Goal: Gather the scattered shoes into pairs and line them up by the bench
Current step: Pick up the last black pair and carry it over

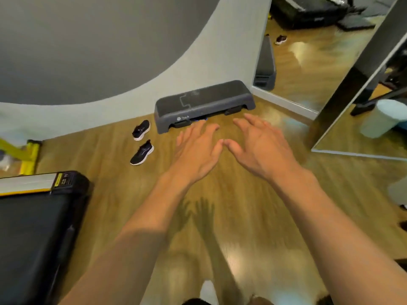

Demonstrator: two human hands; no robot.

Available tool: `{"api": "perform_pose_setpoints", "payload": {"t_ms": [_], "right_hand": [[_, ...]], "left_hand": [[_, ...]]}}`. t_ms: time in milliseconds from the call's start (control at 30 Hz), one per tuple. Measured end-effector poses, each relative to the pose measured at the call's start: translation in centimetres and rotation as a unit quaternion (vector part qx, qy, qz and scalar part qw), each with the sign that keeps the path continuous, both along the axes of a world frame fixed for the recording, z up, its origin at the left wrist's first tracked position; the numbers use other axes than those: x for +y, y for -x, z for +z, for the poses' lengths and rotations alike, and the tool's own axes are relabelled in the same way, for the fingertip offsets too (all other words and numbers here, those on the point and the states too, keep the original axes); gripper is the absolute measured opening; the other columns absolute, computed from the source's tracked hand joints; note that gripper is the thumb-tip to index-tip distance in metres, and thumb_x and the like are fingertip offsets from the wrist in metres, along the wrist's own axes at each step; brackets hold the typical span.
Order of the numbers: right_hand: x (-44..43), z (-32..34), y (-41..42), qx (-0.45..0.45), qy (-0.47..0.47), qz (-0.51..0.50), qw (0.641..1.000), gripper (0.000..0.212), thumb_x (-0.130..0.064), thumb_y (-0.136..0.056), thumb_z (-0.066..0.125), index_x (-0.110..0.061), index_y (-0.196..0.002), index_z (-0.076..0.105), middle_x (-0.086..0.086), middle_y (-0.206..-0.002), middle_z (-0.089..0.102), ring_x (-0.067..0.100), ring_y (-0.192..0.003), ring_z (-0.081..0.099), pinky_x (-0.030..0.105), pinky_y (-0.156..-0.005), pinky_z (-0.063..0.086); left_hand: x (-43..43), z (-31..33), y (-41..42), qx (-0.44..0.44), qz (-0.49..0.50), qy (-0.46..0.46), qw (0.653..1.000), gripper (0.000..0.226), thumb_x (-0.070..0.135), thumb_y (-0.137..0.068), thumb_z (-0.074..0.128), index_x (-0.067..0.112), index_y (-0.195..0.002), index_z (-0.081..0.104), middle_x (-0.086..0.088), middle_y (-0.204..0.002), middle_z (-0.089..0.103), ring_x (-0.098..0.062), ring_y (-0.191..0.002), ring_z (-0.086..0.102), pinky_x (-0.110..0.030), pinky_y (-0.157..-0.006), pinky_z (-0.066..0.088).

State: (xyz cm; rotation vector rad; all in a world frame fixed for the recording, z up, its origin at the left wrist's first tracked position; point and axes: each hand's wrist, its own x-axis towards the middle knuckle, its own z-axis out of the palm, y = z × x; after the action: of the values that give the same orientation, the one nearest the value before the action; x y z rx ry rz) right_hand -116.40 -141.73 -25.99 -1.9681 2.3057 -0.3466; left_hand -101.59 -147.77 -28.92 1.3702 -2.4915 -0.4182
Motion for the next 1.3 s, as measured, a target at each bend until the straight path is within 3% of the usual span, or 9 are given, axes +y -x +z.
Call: {"api": "perform_pose_setpoints", "payload": {"t_ms": [133,300,500,567,700,867,1033,1300], "right_hand": [[-6.6,-1.1,-4.5,-0.014,0.0,0.057,0.998,0.057,-0.058,-0.093,0.038,-0.024,-0.139,0.042,0.005,-0.151,0.036,0.023,-0.14,0.031,0.043,-0.111,0.029],[-16.4,-3.2,-8.0,-0.018,-0.029,0.134,0.99,0.062,-0.06,-0.093,0.038,-0.025,-0.145,0.036,0.004,-0.154,0.031,0.023,-0.142,0.027,0.045,-0.113,0.028],[-28.2,-4.7,-11.6,-0.023,-0.083,0.223,0.971,0.062,-0.055,-0.093,0.042,-0.025,-0.147,0.033,0.004,-0.157,0.025,0.023,-0.145,0.021,0.044,-0.115,0.024],[-32.1,-4.7,-12.9,-0.03,-0.084,0.249,0.964,0.06,-0.053,-0.093,0.045,-0.025,-0.144,0.034,0.003,-0.155,0.029,0.023,-0.143,0.023,0.043,-0.113,0.024],[-39.3,-5.6,-16.0,-0.044,-0.077,0.297,0.951,0.057,-0.047,-0.091,0.05,-0.022,-0.141,0.039,0.001,-0.144,0.043,0.024,-0.135,0.036,0.045,-0.107,0.033],[-48.3,-9.1,-19.5,-0.087,-0.14,0.272,0.948,0.054,-0.044,-0.089,0.059,-0.023,-0.137,0.043,0.002,-0.134,0.052,0.025,-0.124,0.048,0.04,-0.091,0.042],[-56.2,-13.1,-23.4,-0.073,-0.193,0.244,0.948,0.07,-0.043,-0.088,0.059,-0.023,-0.147,0.027,0.007,-0.145,0.042,0.029,-0.133,0.039,0.041,-0.104,0.038],[-67.7,-20.5,-29.8,-0.081,-0.26,0.236,0.933,0.072,-0.038,-0.089,0.062,-0.019,-0.148,0.026,0.006,-0.147,0.039,0.029,-0.133,0.038,0.041,-0.108,0.035]], "left_hand": [[-5.1,-0.8,-4.4,0.014,0.072,-0.016,0.997,0.045,0.037,-0.096,0.04,0.025,-0.14,0.04,-0.004,-0.149,0.033,-0.025,-0.139,0.029,-0.046,-0.112,0.023],[-12.2,-3.0,-8.7,0.011,0.147,-0.045,0.988,0.044,0.038,-0.097,0.038,0.024,-0.139,0.04,-0.003,-0.146,0.036,-0.027,-0.134,0.033,-0.047,-0.109,0.025],[-20.9,-4.1,-11.9,0.008,0.301,-0.057,0.952,0.045,0.039,-0.095,0.046,0.026,-0.138,0.044,0.002,-0.14,0.044,-0.026,-0.123,0.044,-0.04,-0.103,0.033],[-23.7,-4.3,-13.2,-0.035,0.304,-0.033,0.951,0.048,0.041,-0.096,0.044,0.022,-0.14,0.042,-0.001,-0.139,0.045,-0.027,-0.12,0.047,-0.04,-0.099,0.038],[-29.6,-5.2,-16.8,-0.009,0.339,-0.081,0.937,0.051,0.038,-0.098,0.044,0.019,-0.144,0.037,-0.007,-0.146,0.038,-0.028,-0.131,0.04,-0.042,-0.105,0.036],[-37.2,-8.2,-22.1,0.027,0.399,-0.138,0.906,0.05,0.038,-0.097,0.046,0.022,-0.144,0.037,-0.008,-0.147,0.037,-0.03,-0.133,0.039,-0.044,-0.108,0.033],[-46.3,-12.3,-26.5,0.043,0.39,-0.194,0.899,0.049,0.04,-0.097,0.046,0.024,-0.142,0.038,-0.007,-0.143,0.041,-0.029,-0.129,0.042,-0.043,-0.103,0.034],[-58.9,-20.6,-31.9,0.057,0.381,-0.308,0.87,0.051,0.038,-0.097,0.046,0.019,-0.143,0.036,-0.013,-0.144,0.041,-0.034,-0.13,0.04,-0.051,-0.105,0.036]]}}
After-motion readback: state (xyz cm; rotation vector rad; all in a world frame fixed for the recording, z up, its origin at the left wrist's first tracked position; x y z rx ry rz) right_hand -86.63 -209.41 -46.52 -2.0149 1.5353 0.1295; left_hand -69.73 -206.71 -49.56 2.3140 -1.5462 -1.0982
